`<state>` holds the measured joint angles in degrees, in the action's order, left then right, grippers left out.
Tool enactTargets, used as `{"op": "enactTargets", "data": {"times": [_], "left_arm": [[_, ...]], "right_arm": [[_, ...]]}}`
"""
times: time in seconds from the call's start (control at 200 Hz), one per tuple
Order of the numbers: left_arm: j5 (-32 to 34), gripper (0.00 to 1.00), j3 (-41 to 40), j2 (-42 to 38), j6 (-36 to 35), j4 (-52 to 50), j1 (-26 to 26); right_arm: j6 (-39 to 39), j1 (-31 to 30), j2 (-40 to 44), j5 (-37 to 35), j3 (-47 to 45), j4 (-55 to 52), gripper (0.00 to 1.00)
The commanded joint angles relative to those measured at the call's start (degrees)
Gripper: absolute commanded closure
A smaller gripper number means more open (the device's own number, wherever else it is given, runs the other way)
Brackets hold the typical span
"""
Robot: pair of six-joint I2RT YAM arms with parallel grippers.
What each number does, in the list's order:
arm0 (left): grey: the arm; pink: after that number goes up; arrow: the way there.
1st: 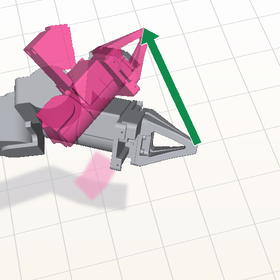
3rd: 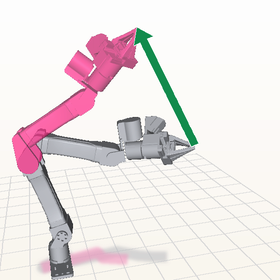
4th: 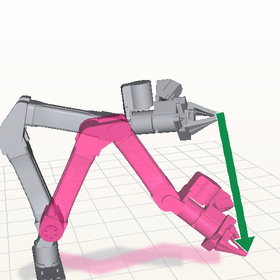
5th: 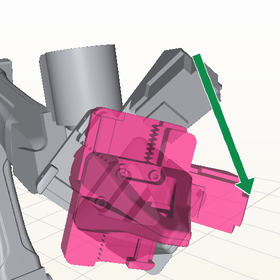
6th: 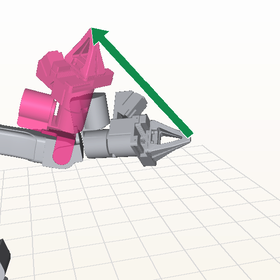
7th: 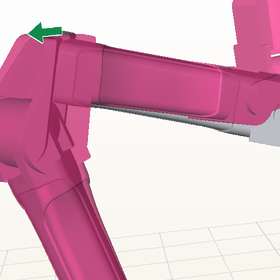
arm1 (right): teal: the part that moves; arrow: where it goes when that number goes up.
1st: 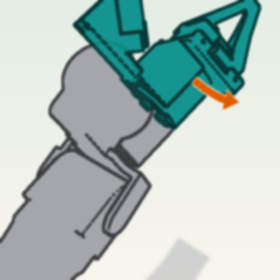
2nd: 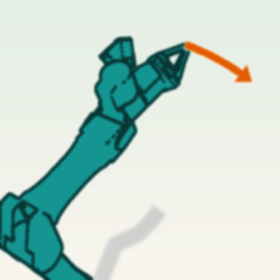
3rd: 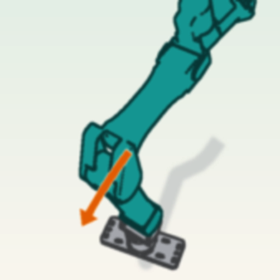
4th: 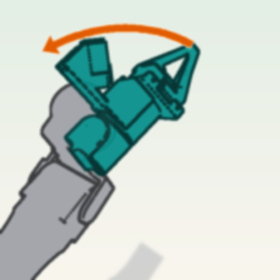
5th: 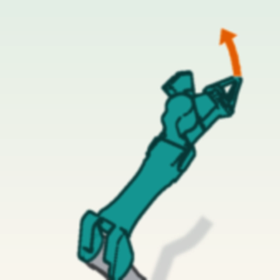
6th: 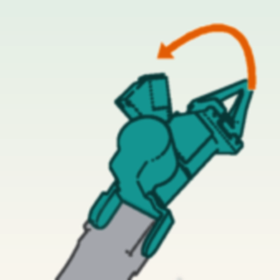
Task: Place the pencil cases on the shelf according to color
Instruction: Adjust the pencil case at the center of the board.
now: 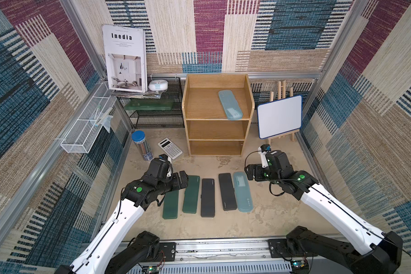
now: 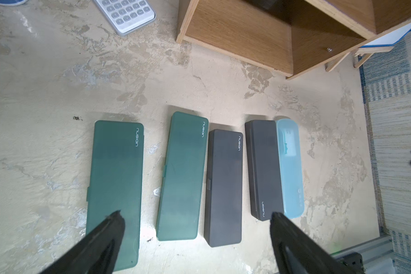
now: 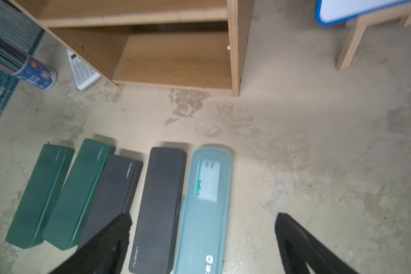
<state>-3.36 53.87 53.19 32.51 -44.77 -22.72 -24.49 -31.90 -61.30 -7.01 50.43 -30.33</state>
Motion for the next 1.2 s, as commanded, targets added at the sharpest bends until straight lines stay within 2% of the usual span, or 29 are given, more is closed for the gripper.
{"op": "enactTargets", "data": {"times": [0.0, 0.12, 0.321, 0.396, 0.566, 0.691, 0.957, 1.192], "left_arm": [[1.3, 0.00, -0.6, -0.8, -2.0, -0.4, 0.0], [2.2, 0.00, -1.6, -1.1, -3.8, -0.3, 0.0], [3.5, 0.00, -4.8, -1.7, -4.2, 2.2, 0.0], [1.7, 0.00, -3.6, -1.3, -5.7, 2.3, 0.0], [3.6, 0.00, -3.0, -3.2, -6.8, 1.4, 0.0], [4.2, 0.00, -3.2, -3.9, -8.3, 1.7, 0.0], [2.3, 0.00, -2.5, -0.7, -7.8, 1.9, 0.0], [4.1, 0.00, -2.9, -1.3, -7.3, 1.5, 0.0]], "right_arm": [[-4.9, -0.3, -0.3, 0.9, -4.7, 1.2, 0.00], [-8.2, -1.8, -1.4, 3.6, -8.7, 2.3, 0.01], [-13.1, -8.3, -4.9, 7.1, -11.9, 6.0, 0.01], [-14.2, -9.4, -7.1, 5.8, -12.1, 5.1, 0.00], [-15.7, -9.6, -10.2, 2.1, -12.1, 2.0, 0.00], [-15.0, -9.6, -12.1, 2.0, -12.1, 3.6, 0.00], [-13.8, -9.7, -16.1, 1.0, -11.4, 6.5, 0.00], [-13.7, -9.6, -21.0, -2.7, -11.4, 4.1, 0.01]]}}
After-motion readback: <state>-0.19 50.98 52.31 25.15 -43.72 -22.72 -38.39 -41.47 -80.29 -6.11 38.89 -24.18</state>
